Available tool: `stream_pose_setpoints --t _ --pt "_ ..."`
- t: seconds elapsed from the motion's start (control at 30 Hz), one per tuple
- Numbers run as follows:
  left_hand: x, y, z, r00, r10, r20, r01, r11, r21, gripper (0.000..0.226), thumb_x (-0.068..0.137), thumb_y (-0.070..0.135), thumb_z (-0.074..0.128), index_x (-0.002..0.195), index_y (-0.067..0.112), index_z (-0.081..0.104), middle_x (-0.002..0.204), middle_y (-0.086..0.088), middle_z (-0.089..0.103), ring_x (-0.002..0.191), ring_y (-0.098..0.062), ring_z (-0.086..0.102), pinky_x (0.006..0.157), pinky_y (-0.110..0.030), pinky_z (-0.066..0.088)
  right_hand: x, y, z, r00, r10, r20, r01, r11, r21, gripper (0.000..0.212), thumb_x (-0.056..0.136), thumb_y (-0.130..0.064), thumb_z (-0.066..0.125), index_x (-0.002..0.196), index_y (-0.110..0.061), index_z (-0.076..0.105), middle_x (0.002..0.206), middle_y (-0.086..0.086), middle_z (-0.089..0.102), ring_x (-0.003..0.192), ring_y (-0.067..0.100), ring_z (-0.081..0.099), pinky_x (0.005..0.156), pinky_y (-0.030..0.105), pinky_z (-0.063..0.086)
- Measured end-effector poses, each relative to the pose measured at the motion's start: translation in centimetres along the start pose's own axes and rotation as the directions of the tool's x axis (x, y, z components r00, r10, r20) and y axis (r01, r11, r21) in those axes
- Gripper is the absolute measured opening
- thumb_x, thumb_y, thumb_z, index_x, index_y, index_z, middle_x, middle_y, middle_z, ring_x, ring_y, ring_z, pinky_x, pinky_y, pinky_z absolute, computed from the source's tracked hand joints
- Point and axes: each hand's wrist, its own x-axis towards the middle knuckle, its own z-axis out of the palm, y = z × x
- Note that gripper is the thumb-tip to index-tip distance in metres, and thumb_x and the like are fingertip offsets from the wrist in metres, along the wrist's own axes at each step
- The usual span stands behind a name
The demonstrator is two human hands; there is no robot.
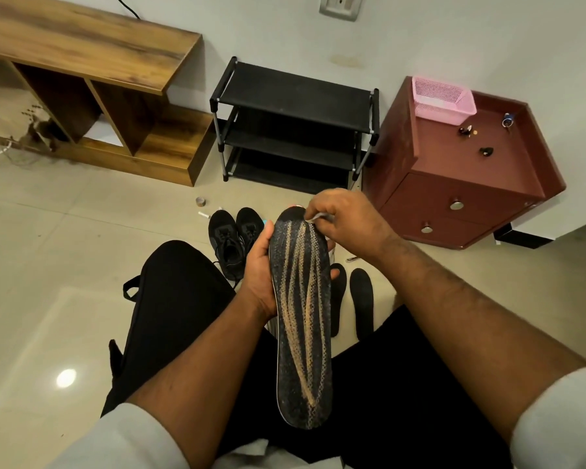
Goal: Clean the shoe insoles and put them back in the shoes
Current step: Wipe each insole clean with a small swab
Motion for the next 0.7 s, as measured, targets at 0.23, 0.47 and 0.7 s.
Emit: stream_pose_setpoints --t 0.23,0.47,0.7 --pt "-0.1 0.0 0.2 1.0 -0.007 -0.008 0.007 1.0 0.01 0.076 0.092 0.067 0.039 0.123 0.004 0.067 0.125 -0.022 0.063 0.106 -0.035 0.065 0.092 -0.06 0.048 -1.2 -0.1 -0.6 0.998 -0.063 0.018 0.063 0.998 -0.001 0.013 0.079 0.0 0.068 0.085 -0.01 0.072 0.085 0.002 0.069 0.083 0.018 0.063 0.078 0.034 0.053" --pt "-0.3 0.2 0.2 1.0 0.001 -0.011 0.0 1.0 0.009 0.076 0.09 0.066 0.043 0.135 0.006 0.056 0.123 -0.021 0.061 0.106 -0.035 0.061 0.091 -0.059 0.05 0.6 -0.3 -0.6 0.995 -0.083 0.049 0.085 0.996 -0.035 0.013 0.08 -0.003 0.067 0.087 -0.013 0.072 0.089 0.001 0.069 0.088 0.017 0.063 0.08 0.035 0.052" --pt "0.2 0.2 0.3 1.0 0.0 -0.02 0.0 1.0 0.026 0.073 0.094 0.064 0.035 0.1 0.005 0.078 0.113 -0.024 0.068 0.098 -0.039 0.066 0.085 -0.064 0.047 -3.1 -0.2 -0.1 0.988 -0.101 0.114 0.102 0.995 -0.007 0.014 0.078 0.001 0.066 0.085 -0.01 0.071 0.085 0.002 0.068 0.083 0.018 0.062 0.075 0.035 0.053"
